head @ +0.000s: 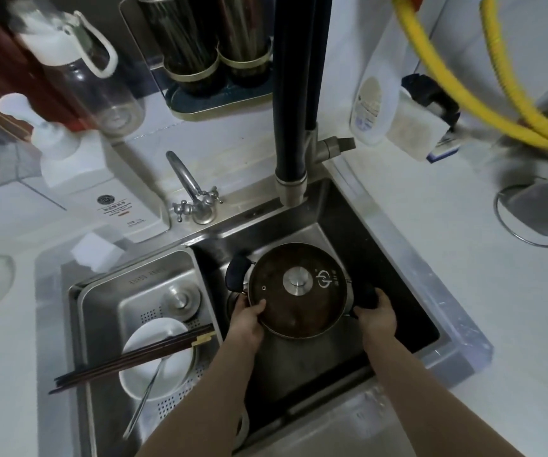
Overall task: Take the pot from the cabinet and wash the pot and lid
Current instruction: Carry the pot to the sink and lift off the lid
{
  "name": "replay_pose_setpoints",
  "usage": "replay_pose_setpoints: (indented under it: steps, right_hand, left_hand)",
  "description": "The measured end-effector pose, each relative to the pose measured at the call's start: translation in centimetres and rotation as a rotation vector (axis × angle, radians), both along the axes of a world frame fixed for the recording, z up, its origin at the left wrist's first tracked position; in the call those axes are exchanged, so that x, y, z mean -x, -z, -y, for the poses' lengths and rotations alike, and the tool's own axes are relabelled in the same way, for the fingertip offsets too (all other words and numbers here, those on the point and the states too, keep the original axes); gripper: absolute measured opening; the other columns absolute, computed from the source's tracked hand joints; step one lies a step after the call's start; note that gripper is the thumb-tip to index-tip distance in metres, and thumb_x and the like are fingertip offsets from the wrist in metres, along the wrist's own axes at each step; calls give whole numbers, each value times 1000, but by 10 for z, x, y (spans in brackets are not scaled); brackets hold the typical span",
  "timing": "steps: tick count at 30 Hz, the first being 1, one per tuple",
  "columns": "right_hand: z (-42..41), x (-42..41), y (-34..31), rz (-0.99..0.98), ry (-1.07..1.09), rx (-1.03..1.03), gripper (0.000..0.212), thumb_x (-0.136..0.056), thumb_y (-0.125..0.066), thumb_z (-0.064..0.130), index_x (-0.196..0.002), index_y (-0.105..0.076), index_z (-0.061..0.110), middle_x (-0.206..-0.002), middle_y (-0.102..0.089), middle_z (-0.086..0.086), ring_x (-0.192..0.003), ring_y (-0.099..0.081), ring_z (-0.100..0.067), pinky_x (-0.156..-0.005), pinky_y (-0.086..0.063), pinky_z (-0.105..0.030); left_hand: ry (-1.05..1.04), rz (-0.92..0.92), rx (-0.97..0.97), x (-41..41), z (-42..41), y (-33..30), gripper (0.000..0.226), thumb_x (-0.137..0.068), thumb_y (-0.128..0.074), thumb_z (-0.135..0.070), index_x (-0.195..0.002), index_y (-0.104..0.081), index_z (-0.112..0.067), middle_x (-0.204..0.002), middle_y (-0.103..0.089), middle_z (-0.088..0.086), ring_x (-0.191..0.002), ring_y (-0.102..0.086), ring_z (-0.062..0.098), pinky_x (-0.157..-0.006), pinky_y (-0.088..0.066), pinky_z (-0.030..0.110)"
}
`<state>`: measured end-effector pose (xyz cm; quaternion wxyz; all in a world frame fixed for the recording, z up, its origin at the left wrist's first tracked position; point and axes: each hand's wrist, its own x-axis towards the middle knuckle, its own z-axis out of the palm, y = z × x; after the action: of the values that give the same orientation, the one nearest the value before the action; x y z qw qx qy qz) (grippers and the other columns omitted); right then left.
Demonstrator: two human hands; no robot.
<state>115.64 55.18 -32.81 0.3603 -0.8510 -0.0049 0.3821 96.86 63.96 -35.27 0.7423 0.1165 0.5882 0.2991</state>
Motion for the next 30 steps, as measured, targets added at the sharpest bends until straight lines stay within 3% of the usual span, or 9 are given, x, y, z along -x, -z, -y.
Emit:
replay_pose_setpoints:
  steps: [2, 5, 9, 15, 18, 20, 23, 26, 30]
  right_hand:
    - [-2, 0, 5, -14, 21, -32, 63, -87, -58, 0, -143, -34, 16, -138, -47, -19, -125, -46, -37, -104, -40, -45]
    - [-2, 1, 10, -55, 49, -85, 65, -86, -61, 2, -143, -33, 16, -141, -45, -18, -128, -43, -37, -104, -38, -45]
    - [-2, 6, 12, -130, 69, -138, 78, -82, -65, 0, -146, -25, 20, -145, -39, -17, -130, -39, -38, -104, -37, -48]
    - [-6, 7, 11, -182, 33, -131, 95, -77, -71, 2, -149, -11, 20, -154, -23, -15, -139, -26, -37, -112, -29, -52]
    - [-7, 10, 8, -165, -2, -112, 99, -75, -74, 5, -149, -10, 19, -156, -19, -14, -140, -25, -36, -112, -29, -52]
    - [-6, 14, 3, -121, -77, -74, 91, -77, -72, 8, -148, -17, 17, -156, -15, -13, -140, -23, -35, -113, -28, -52]
    - [-4, 23, -6, 21, -317, 20, 71, -81, -67, 15, -143, -32, 18, -157, -13, -12, -143, -15, -34, -116, -21, -51]
    - [-6, 33, -11, 215, -581, -2, 58, -85, -62, 15, -139, -41, 18, -152, -29, -8, -142, -19, -28, -117, -20, -45]
    - [-6, 37, -12, 123, -615, -149, 46, -88, -55, 6, -133, -46, 12, -140, -45, -10, -130, -41, -23, -111, -33, -34]
  left_hand:
    - [-17, -8, 6, -1, 0, 5, 48, -92, -44, 7, -134, -45, -15, -116, -61, 11, -107, -56, 32, -94, -44, 50]
    - [-31, -13, 5, -2, 2, 10, 49, -92, -44, 7, -135, -44, -16, -123, -57, 14, -100, -59, 29, -86, -47, 45]
    - [-6, -51, 16, 0, 7, 16, 50, -92, -45, 8, -137, -44, -13, -133, -55, 18, -109, -56, 33, -93, -46, 46]
    - [82, -169, 19, -3, 5, 16, 46, -89, -49, 6, -132, -48, -12, -125, -59, 16, -115, -56, 38, -98, -46, 50]
    - [171, -299, 8, -12, 6, 2, 58, -83, -59, 2, -137, -44, -13, -129, -58, 17, -115, -56, 38, -100, -47, 52]
    - [289, -470, -104, -18, 12, -15, 62, -83, -60, -2, -140, -41, -14, -136, -50, 15, -121, -51, 34, -104, -44, 46]
    - [563, -800, -460, -25, 20, -32, 58, -86, -63, -16, -140, -43, -19, -142, -41, 11, -131, -41, 28, -110, -36, 41]
    - [793, -866, -709, -39, 14, -39, 60, -86, -64, -24, -141, -40, -24, -140, -41, 6, -129, -41, 21, -110, -35, 33]
    - [1105, -985, -884, -51, 0, -35, 55, -88, -58, -30, -140, -41, -27, -136, -41, 5, -124, -42, 22, -104, -41, 33]
